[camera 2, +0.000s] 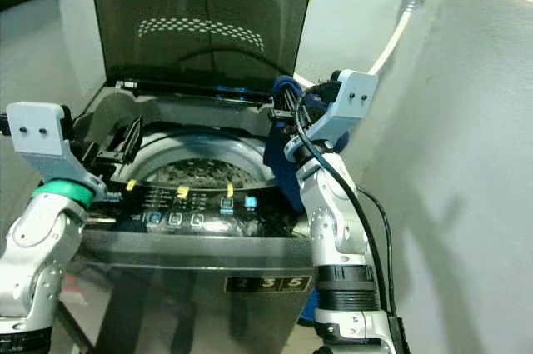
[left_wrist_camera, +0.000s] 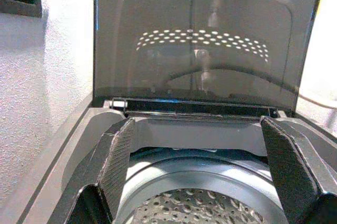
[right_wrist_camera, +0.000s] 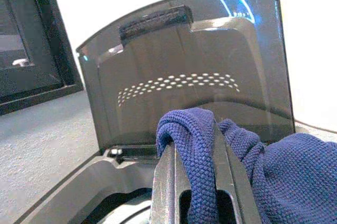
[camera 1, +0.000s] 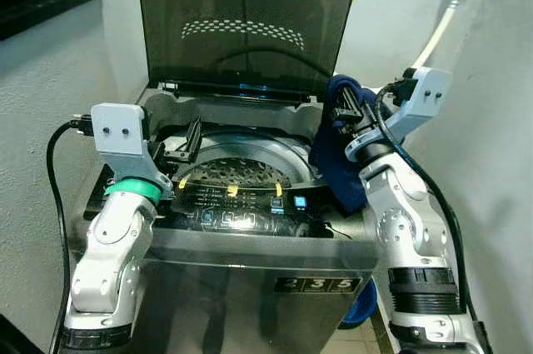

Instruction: Clothes washing

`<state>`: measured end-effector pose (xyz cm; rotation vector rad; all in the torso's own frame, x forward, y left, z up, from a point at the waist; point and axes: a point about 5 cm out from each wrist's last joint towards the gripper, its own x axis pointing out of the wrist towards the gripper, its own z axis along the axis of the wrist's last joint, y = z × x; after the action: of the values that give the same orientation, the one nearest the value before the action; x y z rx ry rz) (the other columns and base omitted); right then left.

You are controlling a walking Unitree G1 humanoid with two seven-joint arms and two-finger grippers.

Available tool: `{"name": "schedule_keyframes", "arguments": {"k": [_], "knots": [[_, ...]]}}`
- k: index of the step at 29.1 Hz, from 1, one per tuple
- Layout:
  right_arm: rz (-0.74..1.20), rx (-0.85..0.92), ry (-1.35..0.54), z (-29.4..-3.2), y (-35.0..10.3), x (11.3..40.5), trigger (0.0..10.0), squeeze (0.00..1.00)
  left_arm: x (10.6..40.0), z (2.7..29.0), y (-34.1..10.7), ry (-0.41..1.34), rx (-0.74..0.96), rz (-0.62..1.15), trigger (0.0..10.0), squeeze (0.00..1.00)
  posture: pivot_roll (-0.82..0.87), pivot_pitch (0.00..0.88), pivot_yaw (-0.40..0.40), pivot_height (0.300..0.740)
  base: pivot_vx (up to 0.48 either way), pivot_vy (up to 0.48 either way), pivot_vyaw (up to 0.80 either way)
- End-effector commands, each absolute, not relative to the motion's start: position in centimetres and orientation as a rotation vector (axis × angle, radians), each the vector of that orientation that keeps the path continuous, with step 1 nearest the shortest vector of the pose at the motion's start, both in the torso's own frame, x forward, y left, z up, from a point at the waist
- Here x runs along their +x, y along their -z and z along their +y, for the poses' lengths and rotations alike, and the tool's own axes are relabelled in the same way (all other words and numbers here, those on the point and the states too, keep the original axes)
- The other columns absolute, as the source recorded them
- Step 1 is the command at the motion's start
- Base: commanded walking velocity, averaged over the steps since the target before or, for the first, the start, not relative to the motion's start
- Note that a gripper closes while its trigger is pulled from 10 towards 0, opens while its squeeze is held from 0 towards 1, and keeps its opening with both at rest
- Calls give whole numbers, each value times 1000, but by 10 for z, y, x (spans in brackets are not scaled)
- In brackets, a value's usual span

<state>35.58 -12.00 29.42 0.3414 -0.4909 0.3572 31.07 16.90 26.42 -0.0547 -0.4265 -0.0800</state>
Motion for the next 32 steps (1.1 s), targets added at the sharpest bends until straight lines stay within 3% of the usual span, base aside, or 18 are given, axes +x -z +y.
{"name": "schedule_keyframes", "arguments": {"k": [1,6,8,12,13,15,16,17,19,25,32], "knots": [[-444,307,-403,-112,-294,363,10000,0,309,170,-263,76,-36,-419,10000,0,-6,7,1,740,0,0,0],[-343,173,-538,-78,-301,385,10000,0,310,176,-263,71,-10,-415,10000,0,-17,23,5,740,0,0,0],[-349,139,-611,-54,-325,394,10000,0,311,178,-263,68,8,-410,10000,0,-16,33,6,740,0,0,0],[-420,159,-642,-39,-362,395,10000,0,312,180,-263,66,15,-405,10000,0,-12,43,2,740,0,0,0],[-522,259,-646,-40,-402,390,10000,0,311,180,-262,65,18,-403,10000,0,-3,51,-11,740,0,0,0],[-522,259,-646,-40,-402,390,10000,0,311,180,-262,65,18,-403,10000,0,-3,51,-11,740,0,0,0],[-612,362,-639,-46,-435,383,10000,0,310,180,-261,65,22,-399,10000,0,1,53,-17,740,0,0,0],[-612,362,-639,-46,-435,383,10000,0,310,180,-261,65,22,-399,10000,0,1,53,-17,740,0,0,0],[-729,442,-590,-66,-478,374,10000,0,306,183,-259,56,31,-389,10000,0,16,65,-35,740,0,0,0],[-741,439,-517,-87,-483,377,10000,0,303,186,-255,61,47,-371,10000,0,23,69,-23,740,0,0,0],[-700,379,-465,-92,-470,384,10000,0,305,182,-254,96,60,-358,10000,0,17,69,-7,740,0,0,0]]}}
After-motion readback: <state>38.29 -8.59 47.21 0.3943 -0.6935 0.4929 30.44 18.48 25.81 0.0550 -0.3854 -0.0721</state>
